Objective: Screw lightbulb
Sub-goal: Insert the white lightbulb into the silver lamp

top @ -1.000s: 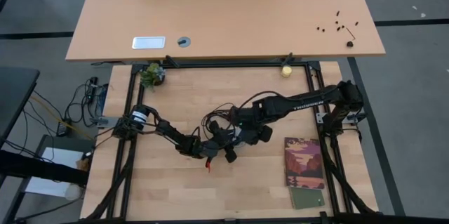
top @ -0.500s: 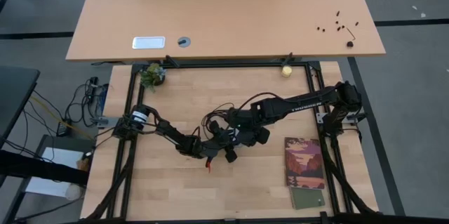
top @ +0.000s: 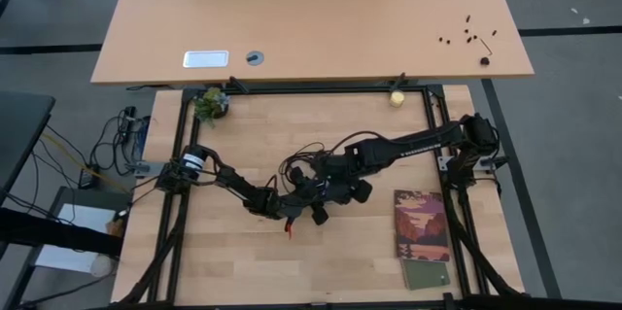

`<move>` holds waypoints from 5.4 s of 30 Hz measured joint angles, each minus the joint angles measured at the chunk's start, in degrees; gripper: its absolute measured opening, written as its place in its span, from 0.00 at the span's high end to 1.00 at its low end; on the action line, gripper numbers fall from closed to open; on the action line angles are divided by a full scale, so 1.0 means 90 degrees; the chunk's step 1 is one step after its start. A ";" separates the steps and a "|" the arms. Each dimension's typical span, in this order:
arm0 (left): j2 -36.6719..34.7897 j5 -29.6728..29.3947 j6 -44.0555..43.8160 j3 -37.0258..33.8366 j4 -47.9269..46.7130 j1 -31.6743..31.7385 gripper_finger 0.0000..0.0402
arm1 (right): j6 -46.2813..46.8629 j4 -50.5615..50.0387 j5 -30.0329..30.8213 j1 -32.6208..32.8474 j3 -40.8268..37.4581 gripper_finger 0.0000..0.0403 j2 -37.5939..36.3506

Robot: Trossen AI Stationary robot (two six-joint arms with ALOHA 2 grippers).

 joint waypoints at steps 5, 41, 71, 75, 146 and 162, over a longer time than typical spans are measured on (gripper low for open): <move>0.0000 0.0003 -0.0010 0.0000 0.0000 0.0000 0.54 | 0.0669 0.0020 -0.0033 -0.0010 0.0000 0.37 0.0000; 0.0005 0.1253 0.1359 -0.0002 0.0367 -0.0012 0.54 | -0.0899 -0.0986 -0.1707 -0.0364 0.0685 0.32 0.0000; 0.0019 0.0867 0.0770 -0.0007 0.0550 -0.0012 0.54 | 0.2071 -0.0219 -0.1218 -0.0185 0.0102 0.32 -0.0007; 0.0017 0.0738 0.0639 -0.0005 0.0500 -0.0012 0.54 | 0.2856 -0.0239 -0.0992 -0.0180 0.0101 0.32 -0.0005; -0.0017 0.0015 -0.0063 0.0013 0.0394 -0.0012 0.54 | 0.7788 -0.0079 -0.0257 0.0143 0.0083 0.05 0.0017; -0.0007 0.0017 -0.0063 0.0010 0.0369 -0.0010 0.54 | 0.5943 -0.1811 0.0232 -0.0036 0.0833 0.02 -0.0015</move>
